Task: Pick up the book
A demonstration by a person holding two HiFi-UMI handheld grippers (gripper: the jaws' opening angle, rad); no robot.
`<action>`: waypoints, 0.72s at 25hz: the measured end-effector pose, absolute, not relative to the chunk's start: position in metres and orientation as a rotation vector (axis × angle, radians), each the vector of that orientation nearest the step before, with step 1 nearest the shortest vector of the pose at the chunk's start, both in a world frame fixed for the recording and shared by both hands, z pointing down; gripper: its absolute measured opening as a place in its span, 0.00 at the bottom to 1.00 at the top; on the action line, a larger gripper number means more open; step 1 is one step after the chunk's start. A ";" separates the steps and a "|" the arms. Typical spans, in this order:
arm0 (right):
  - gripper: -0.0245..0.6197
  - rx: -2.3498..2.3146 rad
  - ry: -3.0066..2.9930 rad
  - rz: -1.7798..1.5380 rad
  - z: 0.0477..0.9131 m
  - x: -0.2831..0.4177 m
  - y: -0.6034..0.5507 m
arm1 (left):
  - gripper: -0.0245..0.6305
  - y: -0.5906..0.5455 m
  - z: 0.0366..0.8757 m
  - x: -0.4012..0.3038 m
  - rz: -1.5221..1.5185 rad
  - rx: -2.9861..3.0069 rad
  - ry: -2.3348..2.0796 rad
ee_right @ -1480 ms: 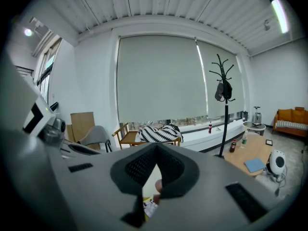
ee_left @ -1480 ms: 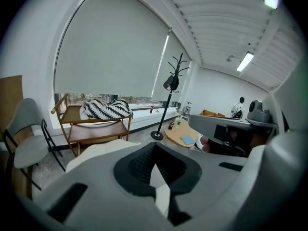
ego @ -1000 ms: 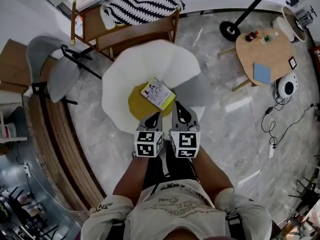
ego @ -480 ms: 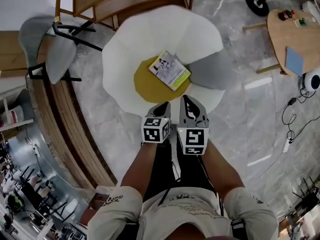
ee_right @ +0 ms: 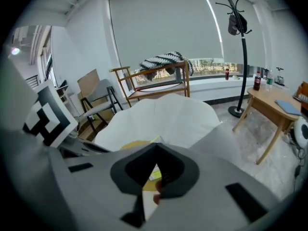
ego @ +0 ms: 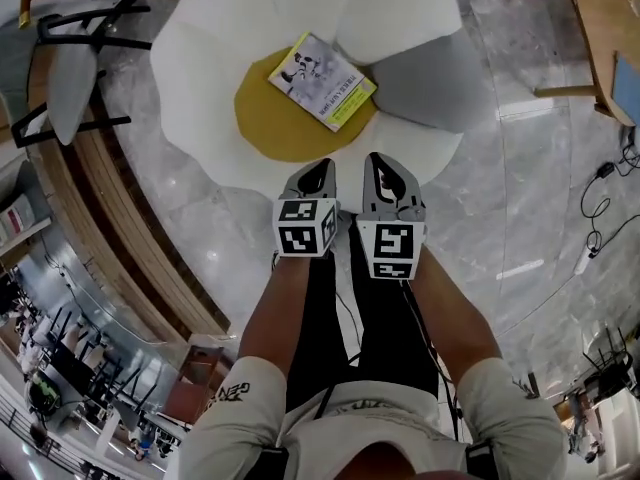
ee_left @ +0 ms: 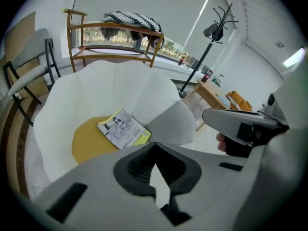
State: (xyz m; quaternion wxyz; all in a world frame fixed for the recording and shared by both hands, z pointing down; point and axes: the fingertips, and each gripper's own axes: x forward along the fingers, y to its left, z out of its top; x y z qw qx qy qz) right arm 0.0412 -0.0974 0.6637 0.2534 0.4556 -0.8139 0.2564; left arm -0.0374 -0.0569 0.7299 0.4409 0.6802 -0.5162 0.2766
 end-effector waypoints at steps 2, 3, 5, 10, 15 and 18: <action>0.08 1.234 -2.191 0.715 0.684 0.046 -0.092 | 0.06 -0.052 0.745 -0.037 0.698 1.675 -1.280; 0.08 1.232 -2.180 0.725 0.692 0.048 -0.089 | 0.06 -0.048 0.751 -0.037 0.705 1.667 -1.278; 0.08 1.233 -2.162 0.743 0.706 0.050 -0.084 | 0.06 -0.044 0.764 -0.039 0.714 1.650 -1.277; 0.08 1.246 -2.136 0.771 0.730 0.048 -0.081 | 0.06 -0.035 0.807 -0.039 0.672 1.587 -1.225; 0.08 1.272 -2.100 0.823 0.746 0.043 -0.068 | 0.05 -0.034 0.847 -0.046 0.460 1.495 -1.192; 0.08 1.263 -2.093 0.838 0.753 0.033 -0.062 | 0.29 -0.040 0.876 -0.055 0.239 1.346 -1.146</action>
